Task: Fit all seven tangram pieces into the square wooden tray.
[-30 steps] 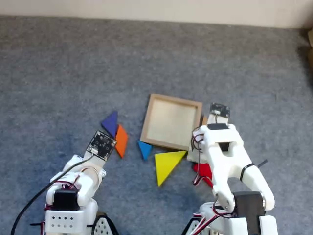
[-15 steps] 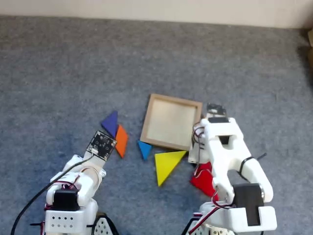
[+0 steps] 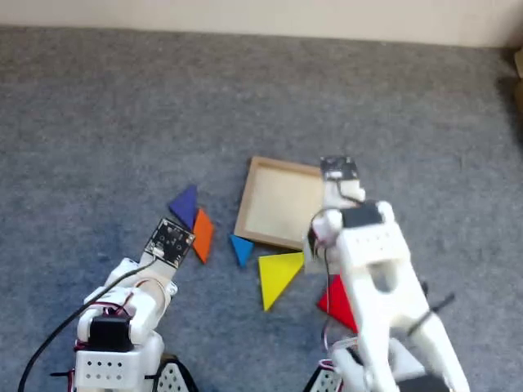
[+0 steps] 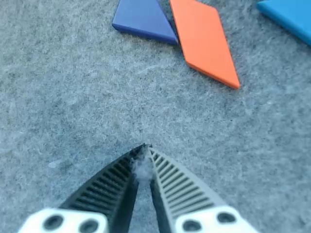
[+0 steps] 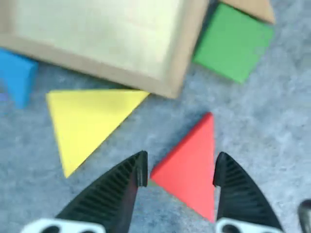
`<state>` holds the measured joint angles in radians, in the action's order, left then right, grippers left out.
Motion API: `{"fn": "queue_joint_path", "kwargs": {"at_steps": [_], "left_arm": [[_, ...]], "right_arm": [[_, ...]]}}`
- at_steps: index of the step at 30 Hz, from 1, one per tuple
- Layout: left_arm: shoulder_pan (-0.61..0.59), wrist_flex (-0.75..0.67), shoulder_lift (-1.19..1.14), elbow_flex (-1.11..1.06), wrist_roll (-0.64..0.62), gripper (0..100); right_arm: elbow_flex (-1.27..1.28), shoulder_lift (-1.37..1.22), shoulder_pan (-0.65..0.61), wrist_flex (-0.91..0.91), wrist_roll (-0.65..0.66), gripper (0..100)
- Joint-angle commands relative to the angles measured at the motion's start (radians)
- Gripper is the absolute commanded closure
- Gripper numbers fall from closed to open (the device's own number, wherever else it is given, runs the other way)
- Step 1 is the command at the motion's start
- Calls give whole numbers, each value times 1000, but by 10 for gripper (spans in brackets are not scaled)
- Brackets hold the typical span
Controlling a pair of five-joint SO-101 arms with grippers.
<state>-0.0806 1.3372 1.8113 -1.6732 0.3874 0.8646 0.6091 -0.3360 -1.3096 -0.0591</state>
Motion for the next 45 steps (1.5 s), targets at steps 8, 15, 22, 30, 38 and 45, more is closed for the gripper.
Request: {"fn": "queue_joint_path", "kwargs": {"at_steps": [8,15,22,30,38,45], "left_arm": [[-7,3,22,-22,9,994],[-7,3,22,-22,9,994],[-7,3,22,-22,9,994],[-7,3,22,-22,9,994],[-7,3,22,-22,9,994],[-7,3,22,-22,9,994]], "right_arm": [[124,27,-35,-2,-51,583],[130,-185,-39,156,-68,577],[133,-297,-81,223,-74,577],[134,-363,-87,219,-68,577],[125,-361,-85,174,49,577],[131,-366,-79,166,60,577]]}}
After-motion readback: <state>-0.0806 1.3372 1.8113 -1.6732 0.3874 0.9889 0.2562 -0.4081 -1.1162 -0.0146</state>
